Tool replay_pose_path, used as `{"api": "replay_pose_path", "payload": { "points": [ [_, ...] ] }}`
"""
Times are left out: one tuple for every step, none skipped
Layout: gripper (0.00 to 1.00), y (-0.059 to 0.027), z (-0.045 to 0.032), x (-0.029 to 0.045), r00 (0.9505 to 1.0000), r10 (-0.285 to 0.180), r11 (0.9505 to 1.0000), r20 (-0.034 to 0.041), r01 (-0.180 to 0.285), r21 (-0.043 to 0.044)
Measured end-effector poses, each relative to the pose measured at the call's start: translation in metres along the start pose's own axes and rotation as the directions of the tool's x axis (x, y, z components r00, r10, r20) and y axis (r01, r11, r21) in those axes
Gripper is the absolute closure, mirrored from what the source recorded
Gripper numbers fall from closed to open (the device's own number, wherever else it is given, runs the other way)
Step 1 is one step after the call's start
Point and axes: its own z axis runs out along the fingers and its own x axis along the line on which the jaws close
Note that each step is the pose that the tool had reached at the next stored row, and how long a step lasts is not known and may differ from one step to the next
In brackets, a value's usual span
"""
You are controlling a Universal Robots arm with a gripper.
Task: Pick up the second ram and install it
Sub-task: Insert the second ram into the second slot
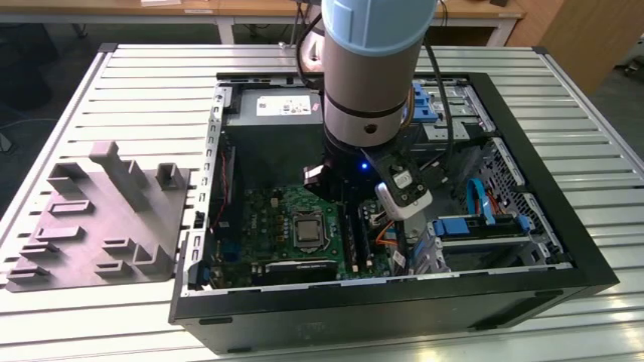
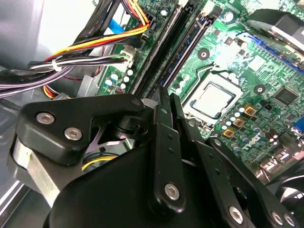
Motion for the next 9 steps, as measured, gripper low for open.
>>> {"api": "replay_pose_path", "payload": {
  "points": [
    [0.82,0.0000,0.0000,0.0000,1.0000,0.000,1.0000,0.0000,0.000,-0.0001],
    [0.82,0.0000,0.0000,0.0000,1.0000,0.000,1.0000,0.0000,0.000,0.0000],
    [0.83,0.0000,0.0000,0.0000,1.0000,0.000,1.0000,0.0000,0.000,-0.0001],
    [0.83,0.0000,0.0000,0.0000,1.0000,0.000,1.0000,0.0000,0.000,0.0000],
    [0.89,0.0000,0.0000,0.0000,1.0000,0.000,1.0000,0.0000,0.000,-0.0001],
    [0.89,0.0000,0.0000,0.0000,1.0000,0.000,1.0000,0.0000,0.000,-0.0001],
    [0.90,0.0000,0.0000,0.0000,1.0000,0.000,1.0000,0.0000,0.000,0.0000],
    [0.90,0.0000,0.0000,0.0000,1.0000,0.000,1.0000,0.0000,0.000,0.0000],
    [0.90,0.0000,0.0000,0.0000,1.0000,0.000,1.0000,0.0000,0.000,-0.0001]
  ]
}}
